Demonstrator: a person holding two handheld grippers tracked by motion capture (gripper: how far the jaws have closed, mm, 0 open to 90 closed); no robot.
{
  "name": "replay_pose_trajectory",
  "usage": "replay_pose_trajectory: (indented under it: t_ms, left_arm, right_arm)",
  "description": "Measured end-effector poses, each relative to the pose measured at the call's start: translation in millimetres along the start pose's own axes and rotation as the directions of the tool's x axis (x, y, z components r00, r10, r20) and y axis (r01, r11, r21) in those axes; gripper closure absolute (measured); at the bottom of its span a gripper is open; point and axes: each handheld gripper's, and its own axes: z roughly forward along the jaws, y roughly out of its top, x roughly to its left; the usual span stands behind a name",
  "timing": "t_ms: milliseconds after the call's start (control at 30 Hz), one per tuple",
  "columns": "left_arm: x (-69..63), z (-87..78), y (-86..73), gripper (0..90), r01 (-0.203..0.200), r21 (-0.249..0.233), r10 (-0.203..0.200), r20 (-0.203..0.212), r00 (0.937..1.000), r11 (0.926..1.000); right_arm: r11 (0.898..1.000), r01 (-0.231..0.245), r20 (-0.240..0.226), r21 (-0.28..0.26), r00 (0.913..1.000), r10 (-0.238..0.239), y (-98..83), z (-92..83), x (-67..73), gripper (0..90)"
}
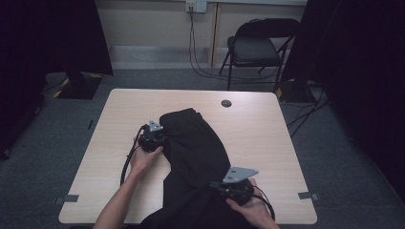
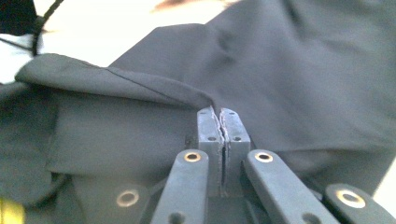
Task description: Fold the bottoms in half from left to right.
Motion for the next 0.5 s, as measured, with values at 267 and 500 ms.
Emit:
replay_pose_trajectory:
  t_ms: [267,500]
  left_arm:
    - [5.3,3.9,0.0,75.8,0.001,-0.023,-0.002,-0.029,0.9996,0.9997]
    - [5.4,-14.6,2.3,64.1,0.066,-0.027,-0.065,0.04,0.9971,0.9975]
  right_arm:
    - [0.995,-0.079,0.075,0.052,0.9943,0.075,-40.6,-38.8,-12.3,80.9]
    - [0.998,-0.063,0.056,-0.019,0.9964,0.064,-13.9,-26.8,-10.1,62.8]
